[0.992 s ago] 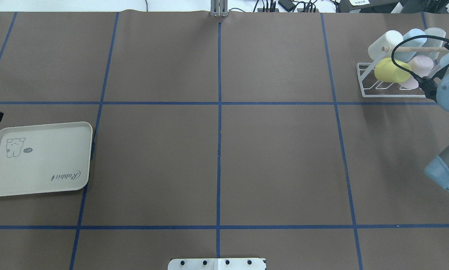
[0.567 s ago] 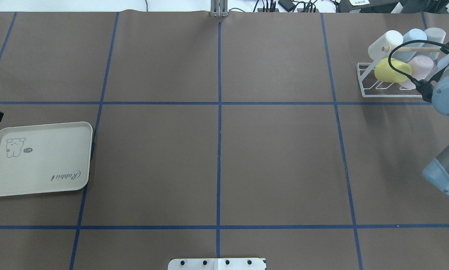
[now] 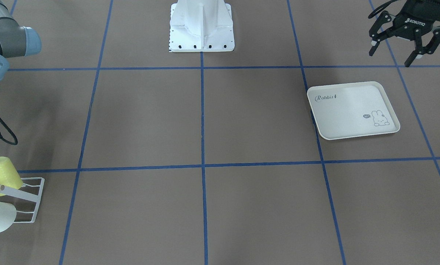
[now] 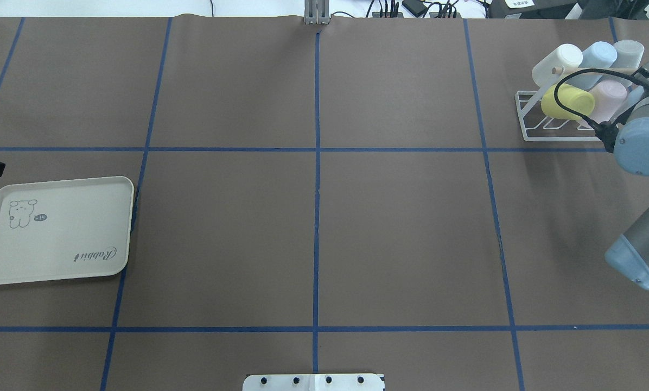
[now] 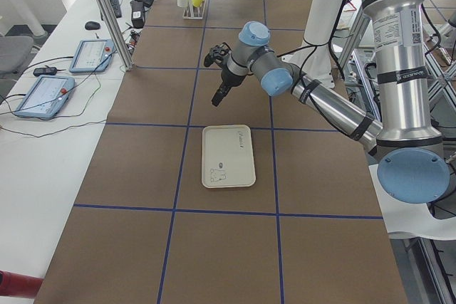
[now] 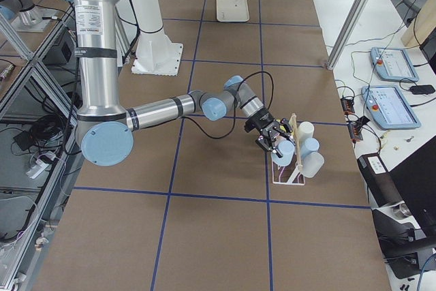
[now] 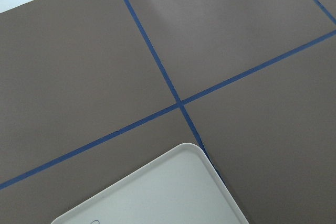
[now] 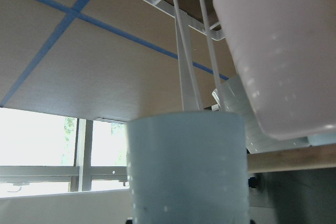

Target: Transfer IKEA cup to right arm and place on rack

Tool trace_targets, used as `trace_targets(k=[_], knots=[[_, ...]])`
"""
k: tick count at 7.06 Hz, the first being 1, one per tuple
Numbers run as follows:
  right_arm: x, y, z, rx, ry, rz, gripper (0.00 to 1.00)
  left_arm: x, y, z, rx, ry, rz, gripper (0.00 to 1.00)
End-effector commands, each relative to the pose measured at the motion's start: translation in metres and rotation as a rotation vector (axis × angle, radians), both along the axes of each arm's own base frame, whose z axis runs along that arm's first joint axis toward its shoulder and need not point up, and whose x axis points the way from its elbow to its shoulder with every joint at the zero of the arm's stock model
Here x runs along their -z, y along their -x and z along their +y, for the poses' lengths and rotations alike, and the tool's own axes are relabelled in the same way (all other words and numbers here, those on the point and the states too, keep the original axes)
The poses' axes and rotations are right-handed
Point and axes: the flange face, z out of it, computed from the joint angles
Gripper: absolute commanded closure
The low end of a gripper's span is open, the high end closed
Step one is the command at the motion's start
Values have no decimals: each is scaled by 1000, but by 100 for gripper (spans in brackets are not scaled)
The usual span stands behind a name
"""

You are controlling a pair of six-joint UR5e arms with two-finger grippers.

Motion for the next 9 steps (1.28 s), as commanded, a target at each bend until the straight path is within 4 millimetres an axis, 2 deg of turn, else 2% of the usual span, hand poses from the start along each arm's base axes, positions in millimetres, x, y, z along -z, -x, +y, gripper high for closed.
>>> trace_targets(k=[1, 3, 4, 6, 7, 8, 9], knots=[[-2, 13, -9, 8, 5, 5, 50, -1, 0, 0, 0, 2, -1, 0], [0, 16, -13, 11, 2, 5, 20, -1, -1, 0, -1, 3, 0, 0], [1, 16, -13, 11, 1, 4, 11, 0, -1, -1, -1, 2, 0, 0], [2, 16, -13, 15, 2, 4, 3, 1, -1, 0, -1, -1, 2, 0], [5, 16, -13, 13, -4, 1, 1, 2, 0, 0, -1, -2, 2, 0], [21, 19, -16, 14, -26, -21, 1, 2, 0, 0, -1, -2, 2, 0], [45, 14, -21, 1, -54, -66, 1, 2, 0, 1, 1, -4, 3, 0]])
